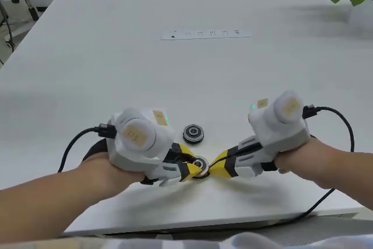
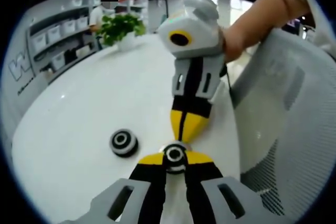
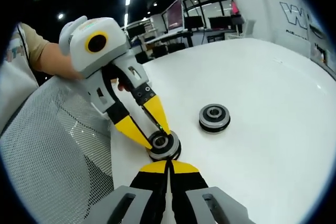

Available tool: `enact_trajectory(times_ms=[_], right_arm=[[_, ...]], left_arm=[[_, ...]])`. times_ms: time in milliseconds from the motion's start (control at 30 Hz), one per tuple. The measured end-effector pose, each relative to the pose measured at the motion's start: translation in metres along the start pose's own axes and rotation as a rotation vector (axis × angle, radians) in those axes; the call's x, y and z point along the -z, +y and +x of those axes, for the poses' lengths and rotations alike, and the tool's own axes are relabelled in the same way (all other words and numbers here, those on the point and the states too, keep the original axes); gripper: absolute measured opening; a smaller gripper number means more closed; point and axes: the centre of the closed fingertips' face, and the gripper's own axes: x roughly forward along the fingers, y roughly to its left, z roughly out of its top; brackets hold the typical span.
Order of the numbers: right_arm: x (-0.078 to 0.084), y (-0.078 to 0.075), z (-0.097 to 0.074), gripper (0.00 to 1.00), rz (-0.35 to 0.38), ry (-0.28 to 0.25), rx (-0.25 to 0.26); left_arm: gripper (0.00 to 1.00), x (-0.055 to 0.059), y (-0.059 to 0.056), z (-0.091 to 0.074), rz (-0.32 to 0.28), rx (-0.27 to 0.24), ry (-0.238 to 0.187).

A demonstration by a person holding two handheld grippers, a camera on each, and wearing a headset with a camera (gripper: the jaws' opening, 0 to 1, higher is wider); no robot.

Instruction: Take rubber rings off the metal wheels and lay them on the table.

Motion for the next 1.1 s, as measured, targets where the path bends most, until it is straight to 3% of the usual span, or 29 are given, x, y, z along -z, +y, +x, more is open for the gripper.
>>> enact_trajectory(times_ms=[67, 133, 233, 367, 1100], right_arm=[[-0.003, -0.006, -0.003, 0.0, 0.059, -0.034, 0.014], [-0.009, -0.007, -0.007, 0.0, 0.143, -0.086, -0.004], [-0.007, -0.005, -0.008, 0.0, 0.164, -0.094, -0.013], [-0.015, 0.002, -0.01, 0.0, 0.218, -0.146, -0.041], [-0.021, 0.011, -0.007, 0.0, 0.236, -0.17, -0.093]], left_arm=[[0.13, 0.0, 0.0, 0.0, 0.003, -0.001, -0.001], [0.13, 0.0, 0.0, 0.0, 0.005, -0.003, 0.0], [0.13, 0.0, 0.0, 0.0, 0.005, -0.006, 0.001], [0.12, 0.0, 0.0, 0.001, 0.0, -0.008, 0.0], [0.12, 0.0, 0.0, 0.001, -0.004, -0.015, 0.011]])
